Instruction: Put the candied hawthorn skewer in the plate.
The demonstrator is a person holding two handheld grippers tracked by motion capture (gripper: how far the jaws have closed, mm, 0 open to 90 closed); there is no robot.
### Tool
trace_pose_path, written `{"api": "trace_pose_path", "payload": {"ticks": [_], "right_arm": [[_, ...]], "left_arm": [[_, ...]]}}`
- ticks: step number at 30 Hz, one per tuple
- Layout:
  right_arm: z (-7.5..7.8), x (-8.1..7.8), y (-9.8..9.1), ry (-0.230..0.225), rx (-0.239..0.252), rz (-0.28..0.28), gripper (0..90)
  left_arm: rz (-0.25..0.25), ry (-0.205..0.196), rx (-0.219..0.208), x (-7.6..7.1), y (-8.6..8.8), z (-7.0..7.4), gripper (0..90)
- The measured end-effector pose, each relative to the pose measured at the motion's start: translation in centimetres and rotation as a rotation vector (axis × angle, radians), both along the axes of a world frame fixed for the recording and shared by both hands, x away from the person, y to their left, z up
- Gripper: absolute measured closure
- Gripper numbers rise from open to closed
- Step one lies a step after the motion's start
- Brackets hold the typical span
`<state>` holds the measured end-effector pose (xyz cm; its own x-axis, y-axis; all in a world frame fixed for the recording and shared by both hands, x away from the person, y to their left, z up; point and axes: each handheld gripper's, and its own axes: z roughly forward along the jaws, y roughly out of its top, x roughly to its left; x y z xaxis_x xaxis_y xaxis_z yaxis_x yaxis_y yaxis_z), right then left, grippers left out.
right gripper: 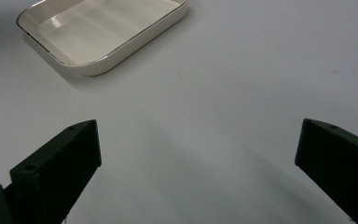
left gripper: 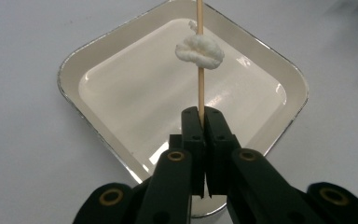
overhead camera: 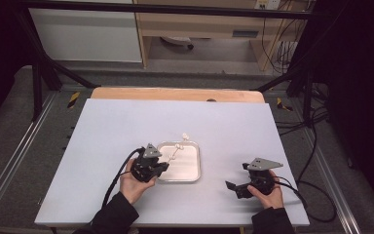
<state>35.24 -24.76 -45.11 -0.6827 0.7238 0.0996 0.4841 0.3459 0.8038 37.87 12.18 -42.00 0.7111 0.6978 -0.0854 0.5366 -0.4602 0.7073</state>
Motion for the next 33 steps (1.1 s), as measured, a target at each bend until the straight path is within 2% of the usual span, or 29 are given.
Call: {"api": "trace_pose_path", "payload": {"ticks": [9,18,26,33], "right_arm": [[0.0,0.0,0.0,-0.001,0.001,0.005,1.0],[0.0,-0.1,0.1,0.006,0.004,0.002,1.0],[-0.1,-0.1,0.1,0.009,0.001,0.003,1.0],[-0.1,-0.1,0.1,0.007,0.002,0.002,0.9]], "left_arm": [[0.015,0.055,0.063,0.3,-0.6,-1.0,88.2],[0.016,0.067,0.120,0.3,-1.0,-1.6,88.0],[0.019,0.073,0.117,0.4,-1.1,-1.6,87.7],[0.016,0.061,0.123,0.3,-1.1,-1.6,86.2]]}}
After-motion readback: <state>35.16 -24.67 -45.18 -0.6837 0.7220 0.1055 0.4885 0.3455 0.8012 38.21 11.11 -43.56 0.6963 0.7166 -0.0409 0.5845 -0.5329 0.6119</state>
